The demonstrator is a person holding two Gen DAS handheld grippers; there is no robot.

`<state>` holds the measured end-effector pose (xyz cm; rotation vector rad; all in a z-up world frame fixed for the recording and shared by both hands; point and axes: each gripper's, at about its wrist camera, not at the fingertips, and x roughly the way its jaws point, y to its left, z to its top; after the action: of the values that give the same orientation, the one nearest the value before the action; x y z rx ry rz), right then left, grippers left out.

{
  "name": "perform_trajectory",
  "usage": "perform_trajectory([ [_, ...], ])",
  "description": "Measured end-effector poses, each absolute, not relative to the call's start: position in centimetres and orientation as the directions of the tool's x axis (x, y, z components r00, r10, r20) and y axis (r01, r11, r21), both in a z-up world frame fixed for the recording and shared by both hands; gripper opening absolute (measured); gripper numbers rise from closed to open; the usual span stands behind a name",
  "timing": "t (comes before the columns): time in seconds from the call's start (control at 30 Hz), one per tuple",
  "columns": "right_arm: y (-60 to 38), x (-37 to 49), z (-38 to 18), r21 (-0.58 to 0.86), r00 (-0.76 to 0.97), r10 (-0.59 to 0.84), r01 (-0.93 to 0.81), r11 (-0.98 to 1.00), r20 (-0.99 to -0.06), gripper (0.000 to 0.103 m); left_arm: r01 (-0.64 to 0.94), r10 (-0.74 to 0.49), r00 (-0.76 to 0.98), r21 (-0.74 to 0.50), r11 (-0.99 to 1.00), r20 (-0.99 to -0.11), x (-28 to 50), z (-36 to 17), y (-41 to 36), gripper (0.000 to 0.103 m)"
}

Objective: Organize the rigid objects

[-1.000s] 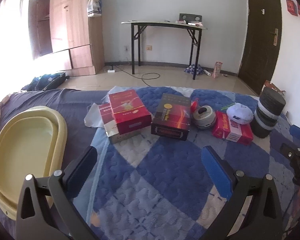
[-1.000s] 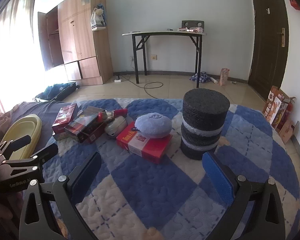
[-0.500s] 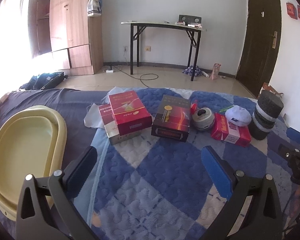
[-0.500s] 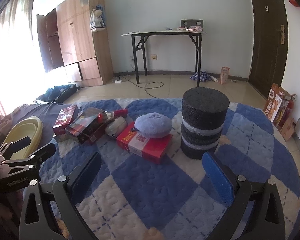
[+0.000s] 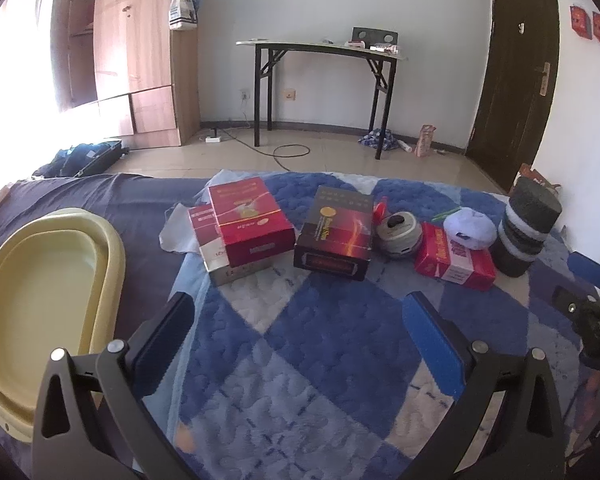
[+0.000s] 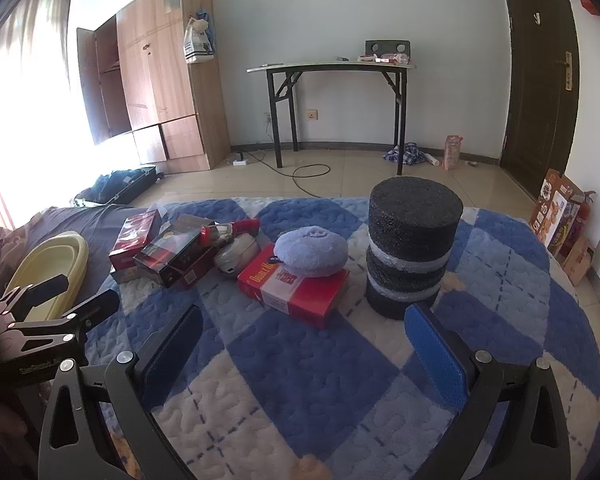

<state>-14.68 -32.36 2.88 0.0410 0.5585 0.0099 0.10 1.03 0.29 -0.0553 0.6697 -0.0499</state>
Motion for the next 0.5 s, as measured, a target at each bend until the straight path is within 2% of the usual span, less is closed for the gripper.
perform_trajectory([
  [0.2, -32.37, -14.69, 2.89, 0.044, 0.848, 0.023, 0.000, 0.999, -0.530, 0.103, 0.040, -0.032, 0.794, 0.000, 0.999, -0.607, -0.01, 0.22, 0.39, 0.103],
  [0.5, -32.50, -14.60, 2.81, 0.051, 0.847, 0.025, 0.002, 0.999, -0.531, 0.103, 0.054, -0.065, 0.781, -0.036, 0.998, -0.621, 0.08, -0.10, 0.59, 0.103],
])
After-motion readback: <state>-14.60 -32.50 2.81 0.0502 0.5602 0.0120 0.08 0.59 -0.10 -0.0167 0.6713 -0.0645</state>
